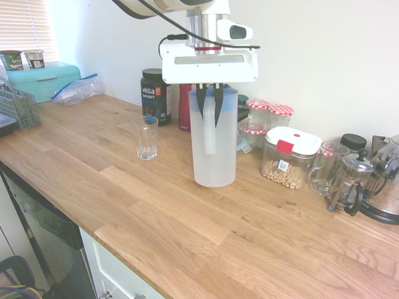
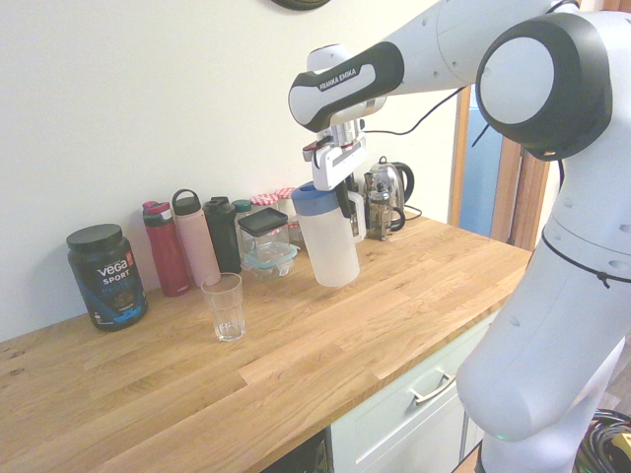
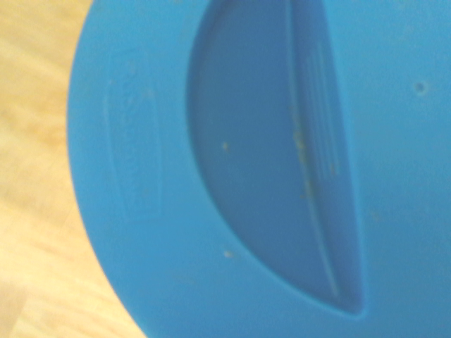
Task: Pour me some water
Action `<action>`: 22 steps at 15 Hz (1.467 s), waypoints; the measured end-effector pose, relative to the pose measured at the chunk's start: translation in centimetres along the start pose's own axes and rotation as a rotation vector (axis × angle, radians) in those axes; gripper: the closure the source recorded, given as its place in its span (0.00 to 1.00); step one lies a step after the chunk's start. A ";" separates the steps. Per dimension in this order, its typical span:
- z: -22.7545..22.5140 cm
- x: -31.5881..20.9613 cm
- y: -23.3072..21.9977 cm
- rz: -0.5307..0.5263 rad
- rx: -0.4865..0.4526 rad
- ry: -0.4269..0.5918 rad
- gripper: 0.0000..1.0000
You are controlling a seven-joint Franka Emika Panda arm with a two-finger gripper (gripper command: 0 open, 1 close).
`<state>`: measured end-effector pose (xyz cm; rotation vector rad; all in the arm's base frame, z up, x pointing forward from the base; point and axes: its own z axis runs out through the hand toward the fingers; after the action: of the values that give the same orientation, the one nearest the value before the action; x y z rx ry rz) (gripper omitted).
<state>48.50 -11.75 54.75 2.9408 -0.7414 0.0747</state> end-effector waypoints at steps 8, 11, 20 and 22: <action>4.1 0.9 5.6 0.363 0.097 0.018 1.00; 5.1 0.5 7.1 0.392 0.090 0.002 1.00; 5.7 -0.9 9.2 0.428 0.092 -0.010 0.00; 5.8 -1.0 9.4 0.429 0.091 -0.015 0.00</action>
<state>43.29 -20.16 49.73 2.8097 -1.3909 0.1238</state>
